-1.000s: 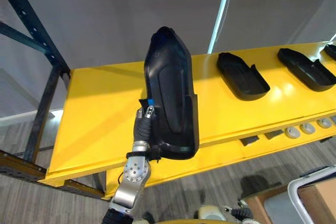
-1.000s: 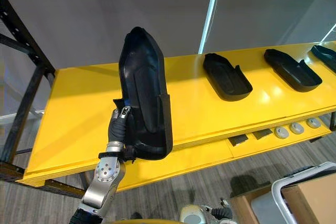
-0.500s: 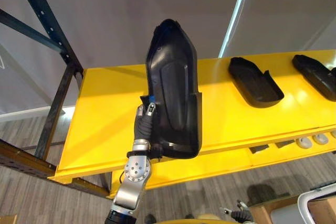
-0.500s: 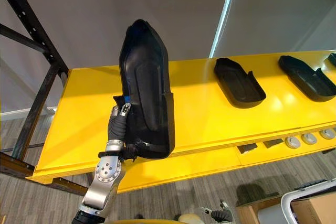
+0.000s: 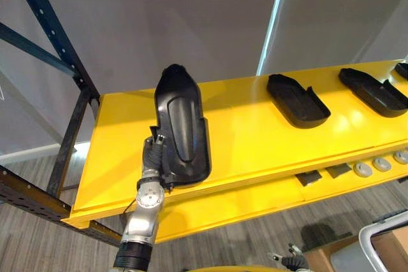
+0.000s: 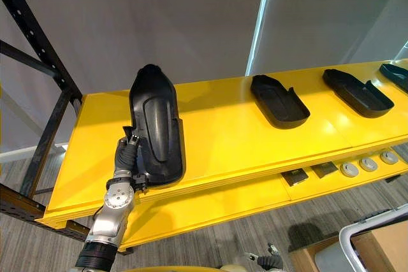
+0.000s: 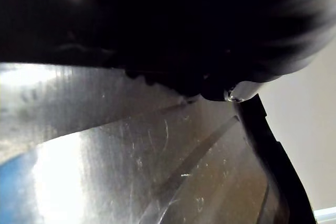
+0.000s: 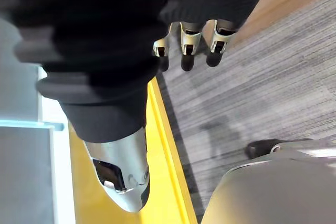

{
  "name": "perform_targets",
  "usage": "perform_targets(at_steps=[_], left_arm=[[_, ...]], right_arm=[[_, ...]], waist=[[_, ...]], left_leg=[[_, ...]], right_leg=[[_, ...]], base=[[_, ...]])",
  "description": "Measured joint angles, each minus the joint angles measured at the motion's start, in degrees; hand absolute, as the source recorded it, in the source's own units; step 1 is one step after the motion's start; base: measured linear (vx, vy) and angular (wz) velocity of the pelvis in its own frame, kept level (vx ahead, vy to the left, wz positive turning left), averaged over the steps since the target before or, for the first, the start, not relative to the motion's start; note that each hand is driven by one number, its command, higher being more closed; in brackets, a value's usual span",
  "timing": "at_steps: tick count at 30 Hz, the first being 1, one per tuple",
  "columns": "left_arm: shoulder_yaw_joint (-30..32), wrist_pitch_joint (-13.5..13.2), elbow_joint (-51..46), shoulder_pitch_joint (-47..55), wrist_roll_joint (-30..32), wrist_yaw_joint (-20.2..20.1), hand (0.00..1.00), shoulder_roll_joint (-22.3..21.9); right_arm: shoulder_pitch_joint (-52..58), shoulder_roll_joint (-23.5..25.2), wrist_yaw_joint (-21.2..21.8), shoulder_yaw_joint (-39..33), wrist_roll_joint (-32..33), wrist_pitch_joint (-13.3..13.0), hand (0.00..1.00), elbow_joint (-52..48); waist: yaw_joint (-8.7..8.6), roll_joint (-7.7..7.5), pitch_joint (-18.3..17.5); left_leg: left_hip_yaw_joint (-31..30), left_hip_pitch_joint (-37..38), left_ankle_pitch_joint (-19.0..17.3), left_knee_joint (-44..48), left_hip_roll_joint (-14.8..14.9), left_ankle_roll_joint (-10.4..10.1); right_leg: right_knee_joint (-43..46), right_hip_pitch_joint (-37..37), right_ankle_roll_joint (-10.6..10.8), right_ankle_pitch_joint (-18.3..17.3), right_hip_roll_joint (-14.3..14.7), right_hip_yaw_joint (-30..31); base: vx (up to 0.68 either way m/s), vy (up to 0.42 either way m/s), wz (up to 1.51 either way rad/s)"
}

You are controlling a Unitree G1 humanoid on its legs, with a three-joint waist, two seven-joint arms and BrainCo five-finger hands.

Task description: Walk over and take plastic housings, then place them on the shelf

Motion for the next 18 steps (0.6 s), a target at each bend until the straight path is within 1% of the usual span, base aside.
perform_targets(at_steps=[5,7,10,11,13,18], left_arm=[[2.67,2.03,4.36,-3.68,0.02,1.65,1.00,0.56],[3.79,2.90,5.30,-4.09,-0.08,2.79,1.00,0.74],[3.90,3.35,7.85,-6.73,-0.22,3.49,1.00,1.41],[3.92,3.38,8.33,-7.22,-0.25,3.50,0.00,1.59],[3.87,3.50,10.10,-8.79,-0.54,3.46,0.00,2.31],[3.86,3.72,13.29,-12.66,-2.36,3.44,0.00,2.23]], right_arm=[[0.14,0.23,0.52,-0.04,-0.06,0.46,0.00,1.04],[-0.28,0.52,0.96,-0.03,-0.09,0.51,0.00,1.34],[-0.36,0.61,1.10,-0.03,-0.08,0.52,0.00,1.38],[-0.39,0.67,1.09,-0.04,-0.08,0.52,0.00,1.38],[-0.48,0.77,1.09,-0.04,-0.08,0.55,0.00,1.39],[-1.11,0.75,1.12,-0.07,-0.09,0.63,0.00,2.05]], waist=[[-0.39,-0.85,-0.41],[-1.28,-1.29,-0.50],[-1.22,-1.55,-0.45],[-1.23,-1.65,-0.37],[-1.32,-1.78,-0.31],[-1.44,-1.77,-0.25]], left_leg=[[0.03,-1.31,-0.14,0.00,-0.57,0.17],[0.10,-1.35,-0.43,0.01,-1.09,0.55],[0.60,-2.18,-0.64,0.03,-1.45,0.93],[0.70,-2.22,-0.62,0.03,-1.51,0.97],[1.16,-2.23,-0.44,0.03,-1.62,1.25],[1.21,-2.24,-0.42,0.04,-1.89,1.28]], right_leg=[[-0.88,-0.89,0.36,0.25,-0.16,1.06],[-0.89,-1.01,0.27,1.10,-0.19,2.05],[-1.08,-2.02,0.64,1.95,-0.32,2.85],[-1.31,-2.00,0.73,2.09,-0.35,2.97],[-1.91,-1.89,0.53,2.42,-0.37,3.48],[-2.65,-1.67,0.28,2.70,-0.18,3.51]], base=[[-0.01,0.030,-0.01],[0.03,0.036,-0.02],[0.05,0.023,-0.09],[0.05,0.007,-0.10],[0.05,-0.008,-0.12],[0.04,-0.025,-0.04]])
